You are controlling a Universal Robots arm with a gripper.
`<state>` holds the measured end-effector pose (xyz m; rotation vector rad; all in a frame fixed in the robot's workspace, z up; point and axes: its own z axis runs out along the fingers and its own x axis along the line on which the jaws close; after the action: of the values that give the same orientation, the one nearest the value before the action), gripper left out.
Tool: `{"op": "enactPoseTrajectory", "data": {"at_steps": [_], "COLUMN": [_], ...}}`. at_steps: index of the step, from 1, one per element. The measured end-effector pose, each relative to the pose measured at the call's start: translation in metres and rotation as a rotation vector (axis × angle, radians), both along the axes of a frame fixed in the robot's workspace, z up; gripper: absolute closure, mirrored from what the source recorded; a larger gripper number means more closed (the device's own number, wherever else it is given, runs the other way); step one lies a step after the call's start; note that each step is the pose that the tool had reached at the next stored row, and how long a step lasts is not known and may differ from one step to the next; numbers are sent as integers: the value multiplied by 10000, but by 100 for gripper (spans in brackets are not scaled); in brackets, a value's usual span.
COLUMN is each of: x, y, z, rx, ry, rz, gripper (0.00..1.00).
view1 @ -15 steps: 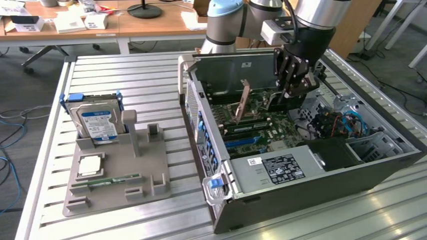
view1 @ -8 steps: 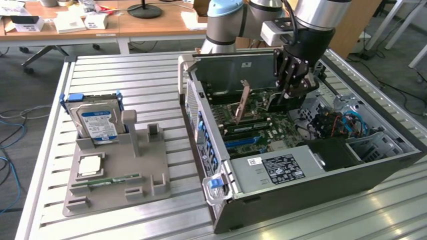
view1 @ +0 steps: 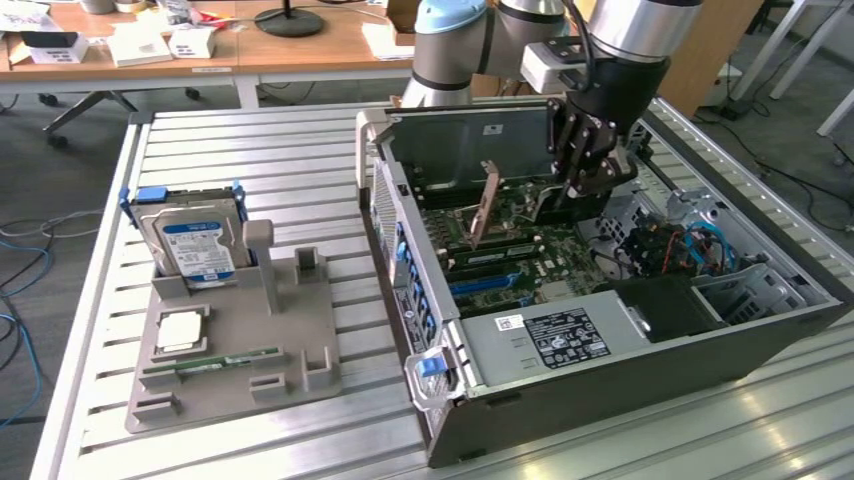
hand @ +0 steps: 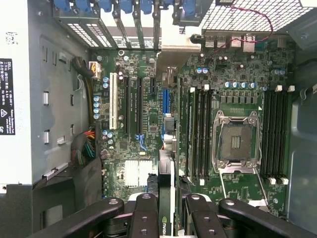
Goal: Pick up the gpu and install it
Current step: 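Insert the gpu into the slot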
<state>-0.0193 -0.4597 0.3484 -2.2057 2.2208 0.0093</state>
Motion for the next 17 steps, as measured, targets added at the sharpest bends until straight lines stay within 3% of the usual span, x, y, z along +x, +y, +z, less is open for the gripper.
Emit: {"op": "enactPoseTrajectory", "data": {"at_steps": [17], "x": [-20], "y": [0], "z": [-47], "rx": [-1], "ry": [0], "rz": [1], "gripper": [74]}}
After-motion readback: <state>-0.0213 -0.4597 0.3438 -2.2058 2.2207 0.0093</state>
